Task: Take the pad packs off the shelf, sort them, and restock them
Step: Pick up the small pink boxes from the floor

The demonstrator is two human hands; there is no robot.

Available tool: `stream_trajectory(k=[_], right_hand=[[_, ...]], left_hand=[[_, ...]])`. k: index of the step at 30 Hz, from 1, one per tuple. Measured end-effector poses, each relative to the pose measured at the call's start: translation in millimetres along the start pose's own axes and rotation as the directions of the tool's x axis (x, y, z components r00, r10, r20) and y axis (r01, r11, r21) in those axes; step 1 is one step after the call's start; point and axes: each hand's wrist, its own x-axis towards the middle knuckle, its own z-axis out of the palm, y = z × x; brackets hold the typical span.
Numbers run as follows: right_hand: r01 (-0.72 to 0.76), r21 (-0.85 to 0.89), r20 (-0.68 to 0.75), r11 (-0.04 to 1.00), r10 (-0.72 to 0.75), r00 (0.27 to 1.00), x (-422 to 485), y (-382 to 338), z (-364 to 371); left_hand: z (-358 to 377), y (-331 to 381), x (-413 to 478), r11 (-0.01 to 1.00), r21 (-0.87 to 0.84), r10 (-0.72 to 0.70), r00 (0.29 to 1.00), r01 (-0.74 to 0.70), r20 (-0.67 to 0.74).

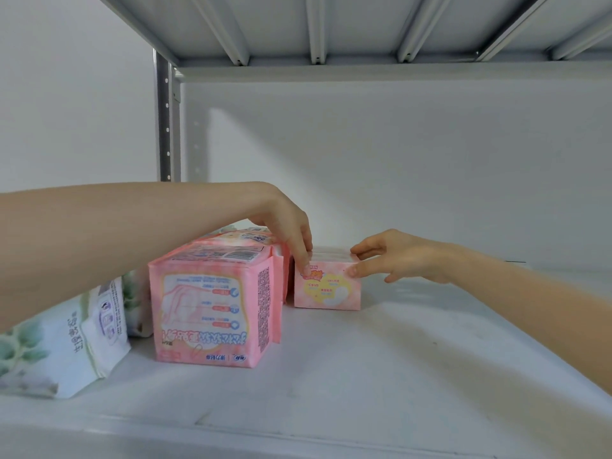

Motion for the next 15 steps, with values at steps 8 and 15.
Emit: stream_trajectory(k=[8, 15], right_hand=[[0.019, -0.081, -0.015, 0.997, -0.020, 1.000, 0.6, -3.6, -0.4], [0.071, -0.259, -0.190, 0.963, -0.124, 0.974, -24.3, -10.5, 4.4]], left_hand=[[6.3, 5.4, -11.5, 0.999, -0.039, -0.018, 0.995, 0.014, -0.094], [0.1, 15.9, -50.5, 0.983, -0.168, 0.002, 0.909, -0.079, -0.418]])
